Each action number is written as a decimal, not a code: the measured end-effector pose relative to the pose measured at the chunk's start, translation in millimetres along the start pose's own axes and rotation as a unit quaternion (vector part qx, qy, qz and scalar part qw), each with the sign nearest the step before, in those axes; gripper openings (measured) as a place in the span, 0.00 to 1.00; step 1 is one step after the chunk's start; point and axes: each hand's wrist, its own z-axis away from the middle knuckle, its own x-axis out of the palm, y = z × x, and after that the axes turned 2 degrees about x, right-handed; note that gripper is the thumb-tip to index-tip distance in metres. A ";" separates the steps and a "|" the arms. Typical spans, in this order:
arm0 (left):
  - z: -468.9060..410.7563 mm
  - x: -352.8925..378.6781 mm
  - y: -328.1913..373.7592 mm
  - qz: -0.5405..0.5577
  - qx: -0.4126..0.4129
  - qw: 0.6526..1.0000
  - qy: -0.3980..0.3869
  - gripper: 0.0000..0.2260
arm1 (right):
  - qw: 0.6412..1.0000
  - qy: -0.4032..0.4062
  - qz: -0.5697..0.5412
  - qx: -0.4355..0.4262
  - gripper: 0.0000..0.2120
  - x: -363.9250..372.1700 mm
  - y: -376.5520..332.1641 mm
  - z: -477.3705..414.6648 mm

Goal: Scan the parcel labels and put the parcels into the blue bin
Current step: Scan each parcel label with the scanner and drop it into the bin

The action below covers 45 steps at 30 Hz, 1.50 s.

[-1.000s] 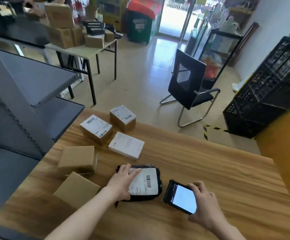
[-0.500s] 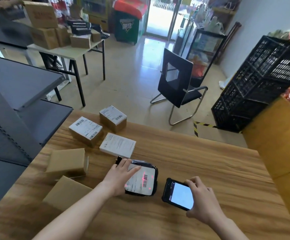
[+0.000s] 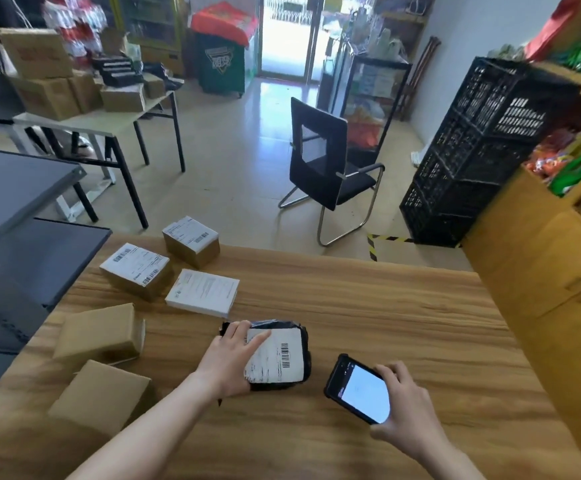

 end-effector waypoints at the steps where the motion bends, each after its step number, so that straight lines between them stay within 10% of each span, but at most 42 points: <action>1: -2.6 -1.2 11.8 0.004 0.003 1.000 0.003 0.45 | 1.000 0.006 -0.019 0.015 0.45 -1.6 11.2 6.6; 12: -69.1 -2.1 254.4 0.038 0.156 0.987 -0.003 0.45 | 0.938 0.139 -0.212 0.237 0.43 -17.0 217.1 135.5; 29: -49.2 90.5 781.2 -0.076 0.582 0.804 -0.095 0.42 | 0.622 0.262 -0.313 0.668 0.46 41.7 416.8 486.0; 45: -55.8 207.6 1096.5 -0.065 0.567 0.805 -0.163 0.39 | 0.559 0.253 -0.327 0.719 0.40 33.2 673.2 538.7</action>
